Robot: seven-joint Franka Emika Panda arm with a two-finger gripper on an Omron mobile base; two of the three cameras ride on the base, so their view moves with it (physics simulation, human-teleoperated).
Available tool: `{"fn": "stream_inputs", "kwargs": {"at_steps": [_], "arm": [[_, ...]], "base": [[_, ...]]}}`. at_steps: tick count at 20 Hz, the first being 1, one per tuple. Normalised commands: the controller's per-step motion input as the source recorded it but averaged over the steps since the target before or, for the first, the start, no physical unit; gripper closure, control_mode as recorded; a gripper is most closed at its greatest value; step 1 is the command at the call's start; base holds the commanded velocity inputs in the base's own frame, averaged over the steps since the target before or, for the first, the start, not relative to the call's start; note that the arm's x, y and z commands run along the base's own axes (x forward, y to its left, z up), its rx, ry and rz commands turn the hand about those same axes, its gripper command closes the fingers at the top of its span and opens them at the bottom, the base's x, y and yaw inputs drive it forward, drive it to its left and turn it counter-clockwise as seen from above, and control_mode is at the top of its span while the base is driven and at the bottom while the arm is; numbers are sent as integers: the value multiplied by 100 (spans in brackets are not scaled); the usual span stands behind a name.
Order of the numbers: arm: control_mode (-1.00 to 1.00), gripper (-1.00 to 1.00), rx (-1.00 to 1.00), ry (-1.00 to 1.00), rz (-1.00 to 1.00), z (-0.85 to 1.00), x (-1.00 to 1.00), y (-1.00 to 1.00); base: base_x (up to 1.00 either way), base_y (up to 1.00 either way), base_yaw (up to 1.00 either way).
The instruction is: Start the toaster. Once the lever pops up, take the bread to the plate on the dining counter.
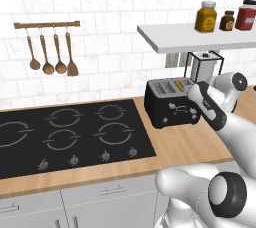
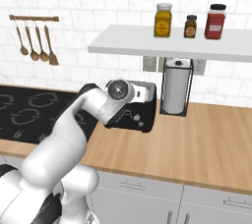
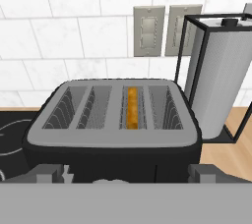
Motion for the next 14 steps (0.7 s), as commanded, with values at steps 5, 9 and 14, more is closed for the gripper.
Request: {"fn": "stream_inputs", "kwargs": {"at_steps": [5,9,14], "arm": [[-100,-100,0,0,0,0,0,0],[-100,-100,0,0,0,0,0,0],[-100,-100,0,0,0,0,0,0]], "base": [[0,0,0],[0,0,0],[0,0,0]]}}
